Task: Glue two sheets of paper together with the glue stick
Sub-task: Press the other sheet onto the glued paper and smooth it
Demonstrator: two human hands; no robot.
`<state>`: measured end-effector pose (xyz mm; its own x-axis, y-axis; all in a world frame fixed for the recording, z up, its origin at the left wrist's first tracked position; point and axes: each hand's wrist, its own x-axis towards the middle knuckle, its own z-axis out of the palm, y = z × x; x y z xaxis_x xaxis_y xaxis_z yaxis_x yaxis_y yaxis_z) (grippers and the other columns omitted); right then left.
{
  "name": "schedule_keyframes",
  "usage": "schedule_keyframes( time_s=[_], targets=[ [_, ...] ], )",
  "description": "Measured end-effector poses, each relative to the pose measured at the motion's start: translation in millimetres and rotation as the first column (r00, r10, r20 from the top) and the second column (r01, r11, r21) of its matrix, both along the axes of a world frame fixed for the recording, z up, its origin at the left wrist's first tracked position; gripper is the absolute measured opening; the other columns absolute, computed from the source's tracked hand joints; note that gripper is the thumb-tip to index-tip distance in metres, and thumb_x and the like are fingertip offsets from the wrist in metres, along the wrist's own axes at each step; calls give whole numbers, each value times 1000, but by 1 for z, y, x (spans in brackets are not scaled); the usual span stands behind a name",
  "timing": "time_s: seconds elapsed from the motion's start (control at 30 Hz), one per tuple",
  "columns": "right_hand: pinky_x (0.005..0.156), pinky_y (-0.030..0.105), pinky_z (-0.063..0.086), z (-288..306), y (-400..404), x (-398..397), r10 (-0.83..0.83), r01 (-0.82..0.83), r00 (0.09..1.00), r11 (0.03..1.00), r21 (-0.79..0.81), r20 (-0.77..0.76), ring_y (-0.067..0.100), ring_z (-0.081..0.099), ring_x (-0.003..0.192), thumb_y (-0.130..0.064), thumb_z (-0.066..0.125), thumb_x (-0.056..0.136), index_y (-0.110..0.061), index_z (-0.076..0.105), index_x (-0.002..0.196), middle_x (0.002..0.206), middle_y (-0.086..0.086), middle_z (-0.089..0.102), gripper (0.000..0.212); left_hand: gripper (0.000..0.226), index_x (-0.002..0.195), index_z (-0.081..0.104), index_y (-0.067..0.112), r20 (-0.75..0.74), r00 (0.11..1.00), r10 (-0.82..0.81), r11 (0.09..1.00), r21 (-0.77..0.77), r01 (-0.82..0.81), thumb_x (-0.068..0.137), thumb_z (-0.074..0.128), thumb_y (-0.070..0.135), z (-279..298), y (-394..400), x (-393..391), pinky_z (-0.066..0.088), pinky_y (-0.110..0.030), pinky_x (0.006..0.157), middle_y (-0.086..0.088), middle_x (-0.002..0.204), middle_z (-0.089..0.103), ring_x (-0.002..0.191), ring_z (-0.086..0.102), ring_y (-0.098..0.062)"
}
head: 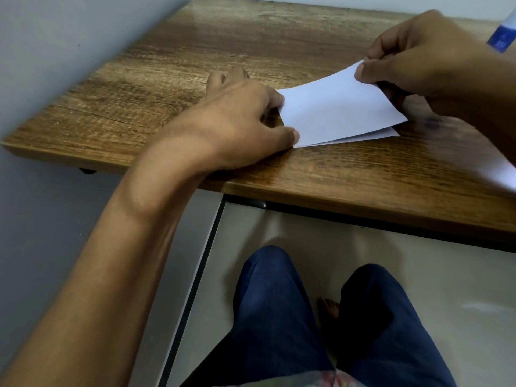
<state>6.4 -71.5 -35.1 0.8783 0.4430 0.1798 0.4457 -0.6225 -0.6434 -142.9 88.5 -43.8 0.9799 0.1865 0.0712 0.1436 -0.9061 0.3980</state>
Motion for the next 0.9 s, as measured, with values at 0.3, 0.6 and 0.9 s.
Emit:
schedule_keyframes(
  time_s=[0.3,0.6,0.9],
  targets=[
    [45,26,44,11,-13,-11,41,-53,988,996,-75,-148,8,53,41,-11,67,78,-17,60,90,62,4,57,15,56,119,52,31,-39,999,-28,999,17,28,68,49,55,2,0,0,26,-33,86,-1,106,34,119,28,-20],
    [56,32,44,18,-23,-22,84,-115,974,983,-141,-211,21,55,60,-3,70,72,-18,51,114,70,10,59,48,65,128,44,35,-55,998,-12,1000,26,14,67,51,57,3,1,2,28,-40,97,1,108,33,127,26,-24],
    [59,33,45,23,-25,-31,60,-109,986,936,-334,-154,25,58,72,-4,68,75,-21,47,116,80,8,60,49,66,125,44,34,-21,1000,-1,1000,-15,1,64,52,55,-1,0,1,24,-32,88,3,107,33,120,25,-16]
  ],
)
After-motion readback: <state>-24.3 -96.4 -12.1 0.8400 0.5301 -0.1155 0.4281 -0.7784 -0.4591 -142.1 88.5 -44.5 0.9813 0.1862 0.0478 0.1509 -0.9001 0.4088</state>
